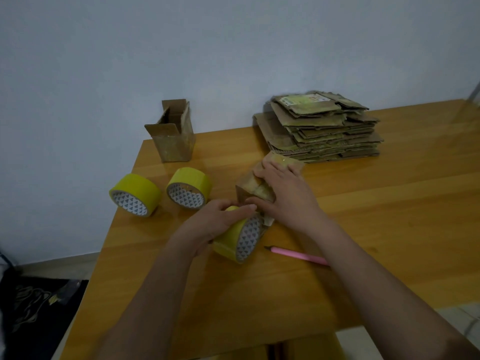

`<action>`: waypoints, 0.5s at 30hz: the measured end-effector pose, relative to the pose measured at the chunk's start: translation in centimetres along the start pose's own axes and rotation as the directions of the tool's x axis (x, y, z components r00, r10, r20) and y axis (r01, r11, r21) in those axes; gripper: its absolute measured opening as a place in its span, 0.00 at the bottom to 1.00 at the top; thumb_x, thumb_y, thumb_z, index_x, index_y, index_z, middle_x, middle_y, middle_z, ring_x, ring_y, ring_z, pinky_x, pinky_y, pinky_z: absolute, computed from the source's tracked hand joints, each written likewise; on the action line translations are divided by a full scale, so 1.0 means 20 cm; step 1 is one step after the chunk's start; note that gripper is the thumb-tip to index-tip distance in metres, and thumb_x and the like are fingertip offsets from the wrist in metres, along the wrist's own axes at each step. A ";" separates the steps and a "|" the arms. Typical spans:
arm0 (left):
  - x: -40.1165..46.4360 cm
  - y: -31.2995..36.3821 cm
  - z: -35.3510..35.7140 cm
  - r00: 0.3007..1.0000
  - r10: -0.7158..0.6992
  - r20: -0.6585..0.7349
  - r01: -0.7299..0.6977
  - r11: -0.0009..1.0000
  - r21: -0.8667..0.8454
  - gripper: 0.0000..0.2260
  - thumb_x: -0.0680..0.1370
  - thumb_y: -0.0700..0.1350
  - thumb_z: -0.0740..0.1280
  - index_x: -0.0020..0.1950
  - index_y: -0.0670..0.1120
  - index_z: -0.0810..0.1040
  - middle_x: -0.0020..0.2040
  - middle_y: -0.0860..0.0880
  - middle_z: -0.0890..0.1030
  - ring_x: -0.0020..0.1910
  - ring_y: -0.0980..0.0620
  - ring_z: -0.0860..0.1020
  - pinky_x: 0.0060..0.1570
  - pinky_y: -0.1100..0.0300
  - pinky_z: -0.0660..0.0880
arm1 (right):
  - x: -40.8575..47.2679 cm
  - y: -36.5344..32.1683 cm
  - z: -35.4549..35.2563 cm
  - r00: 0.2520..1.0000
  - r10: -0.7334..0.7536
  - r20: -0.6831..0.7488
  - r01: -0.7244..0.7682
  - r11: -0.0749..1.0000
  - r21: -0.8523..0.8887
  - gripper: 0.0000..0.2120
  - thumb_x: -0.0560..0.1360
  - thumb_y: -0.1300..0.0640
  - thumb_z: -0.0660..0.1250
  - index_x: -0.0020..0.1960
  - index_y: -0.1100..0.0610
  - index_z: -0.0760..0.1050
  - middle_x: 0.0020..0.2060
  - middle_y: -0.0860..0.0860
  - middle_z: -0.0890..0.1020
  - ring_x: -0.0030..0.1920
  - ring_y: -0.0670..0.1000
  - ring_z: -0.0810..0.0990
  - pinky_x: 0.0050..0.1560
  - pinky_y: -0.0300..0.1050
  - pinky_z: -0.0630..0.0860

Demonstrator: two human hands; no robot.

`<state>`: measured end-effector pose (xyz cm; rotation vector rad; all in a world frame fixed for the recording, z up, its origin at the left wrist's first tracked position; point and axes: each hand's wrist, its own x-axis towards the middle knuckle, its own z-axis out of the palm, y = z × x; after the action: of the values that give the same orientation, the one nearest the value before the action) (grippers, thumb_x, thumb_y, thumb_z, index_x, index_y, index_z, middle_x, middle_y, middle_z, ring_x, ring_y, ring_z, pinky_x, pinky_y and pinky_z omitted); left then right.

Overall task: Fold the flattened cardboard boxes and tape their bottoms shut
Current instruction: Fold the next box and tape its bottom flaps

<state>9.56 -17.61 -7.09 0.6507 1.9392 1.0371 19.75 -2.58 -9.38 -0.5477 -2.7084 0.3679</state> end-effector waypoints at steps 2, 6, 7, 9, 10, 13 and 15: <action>0.00 0.01 -0.01 0.999 -0.028 -0.022 0.030 0.992 0.124 0.21 0.69 0.62 0.74 0.54 0.50 0.81 0.48 0.53 0.82 0.47 0.55 0.80 0.49 0.57 0.78 | 0.01 0.02 -0.02 0.998 -0.043 0.044 0.039 0.995 0.088 0.33 0.74 0.37 0.66 0.74 0.50 0.65 0.77 0.50 0.61 0.77 0.49 0.56 0.77 0.51 0.49; 0.00 0.01 0.00 0.997 -0.061 -0.039 0.070 0.951 0.300 0.28 0.67 0.66 0.73 0.53 0.45 0.77 0.50 0.52 0.78 0.49 0.54 0.77 0.46 0.57 0.74 | 0.01 0.02 -0.01 0.995 -0.074 0.064 0.062 0.984 0.164 0.34 0.73 0.39 0.69 0.74 0.51 0.66 0.76 0.46 0.62 0.77 0.46 0.56 0.78 0.49 0.47; 0.00 -0.01 0.01 0.997 -0.072 -0.042 0.082 0.942 0.327 0.28 0.68 0.66 0.73 0.52 0.44 0.76 0.48 0.53 0.76 0.48 0.54 0.75 0.44 0.57 0.73 | 0.01 0.02 -0.01 0.996 -0.068 0.053 0.058 0.985 0.161 0.33 0.73 0.40 0.69 0.74 0.51 0.66 0.76 0.46 0.63 0.77 0.46 0.56 0.78 0.49 0.46; 0.00 -0.03 0.03 0.996 -0.068 -0.054 0.082 0.944 0.320 0.27 0.69 0.65 0.72 0.51 0.42 0.77 0.42 0.51 0.74 0.42 0.54 0.74 0.38 0.58 0.68 | 0.01 0.01 0.00 0.998 -0.050 0.046 0.043 0.990 0.136 0.33 0.74 0.41 0.69 0.74 0.52 0.65 0.75 0.44 0.65 0.77 0.45 0.56 0.78 0.50 0.45; -0.01 -0.03 0.03 0.996 -0.068 -0.063 0.084 0.948 0.307 0.28 0.69 0.66 0.71 0.52 0.42 0.77 0.43 0.50 0.74 0.42 0.53 0.74 0.36 0.59 0.67 | 0.01 0.00 0.00 0.998 -0.040 0.045 0.034 0.992 0.123 0.33 0.74 0.40 0.68 0.74 0.52 0.65 0.75 0.44 0.65 0.77 0.45 0.56 0.78 0.50 0.45; -0.01 -0.07 0.03 0.993 -0.045 -0.110 0.071 0.967 0.246 0.26 0.74 0.66 0.66 0.52 0.43 0.79 0.47 0.47 0.79 0.46 0.49 0.78 0.42 0.53 0.73 | 0.01 -0.01 0.01 1.000 -0.011 0.013 0.010 0.995 0.100 0.35 0.72 0.35 0.67 0.73 0.51 0.66 0.74 0.43 0.66 0.76 0.45 0.57 0.78 0.51 0.46; -0.01 -0.08 0.02 0.990 -0.011 -0.140 0.033 0.987 0.159 0.20 0.79 0.61 0.62 0.52 0.45 0.81 0.51 0.44 0.82 0.49 0.46 0.80 0.54 0.46 0.77 | 0.00 -0.03 0.02 1.000 -0.003 -0.012 0.004 0.997 0.077 0.35 0.72 0.35 0.67 0.73 0.51 0.66 0.73 0.43 0.68 0.76 0.46 0.58 0.78 0.50 0.46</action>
<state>10.00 -18.49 -8.48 0.6590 2.1636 0.9395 19.34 -3.09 -9.63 -0.5214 -2.6708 0.4647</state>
